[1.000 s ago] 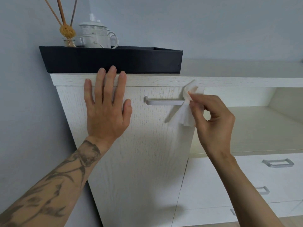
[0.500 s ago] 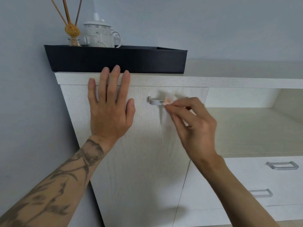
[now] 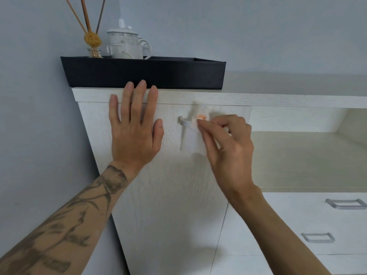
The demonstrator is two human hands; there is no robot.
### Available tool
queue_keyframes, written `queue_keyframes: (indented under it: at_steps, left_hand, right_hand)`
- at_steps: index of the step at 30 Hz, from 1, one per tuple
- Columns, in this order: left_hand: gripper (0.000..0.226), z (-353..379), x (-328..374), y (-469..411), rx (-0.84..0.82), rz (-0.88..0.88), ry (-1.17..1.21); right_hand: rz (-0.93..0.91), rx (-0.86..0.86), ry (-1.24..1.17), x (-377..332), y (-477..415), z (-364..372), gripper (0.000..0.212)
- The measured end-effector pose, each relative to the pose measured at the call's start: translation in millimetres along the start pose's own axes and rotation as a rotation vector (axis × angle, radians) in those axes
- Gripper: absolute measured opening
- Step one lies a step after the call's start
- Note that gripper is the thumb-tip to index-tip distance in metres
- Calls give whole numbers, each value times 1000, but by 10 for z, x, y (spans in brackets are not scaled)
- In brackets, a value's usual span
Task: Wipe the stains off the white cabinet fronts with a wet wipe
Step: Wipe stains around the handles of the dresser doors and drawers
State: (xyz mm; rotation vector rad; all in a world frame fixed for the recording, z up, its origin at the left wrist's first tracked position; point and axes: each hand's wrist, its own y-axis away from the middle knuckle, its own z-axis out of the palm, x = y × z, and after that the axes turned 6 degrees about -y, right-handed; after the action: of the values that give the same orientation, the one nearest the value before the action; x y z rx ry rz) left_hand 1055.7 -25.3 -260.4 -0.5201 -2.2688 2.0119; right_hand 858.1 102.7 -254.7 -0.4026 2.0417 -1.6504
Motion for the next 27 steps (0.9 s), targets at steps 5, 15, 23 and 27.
queue_keyframes:
  at_steps: [5,15,23,27]
  left_hand:
    - [62,-27,0,-3,-19,-1,-46]
    - [62,-598,85,-174,-358,-45,14]
    - [65,-1646,84,-997,-937,-81,88]
    - [68,-2252,20,-1694,-1130,-129,100]
  right_hand:
    - [94,47,21,209,15,-255,11]
    - [400,-299,-7,23,-390,-615,8]
    - [490,-616,-10,-485,-1317,-942,5]
    - [578,-781,-118,-874,-1957,-1229,4]
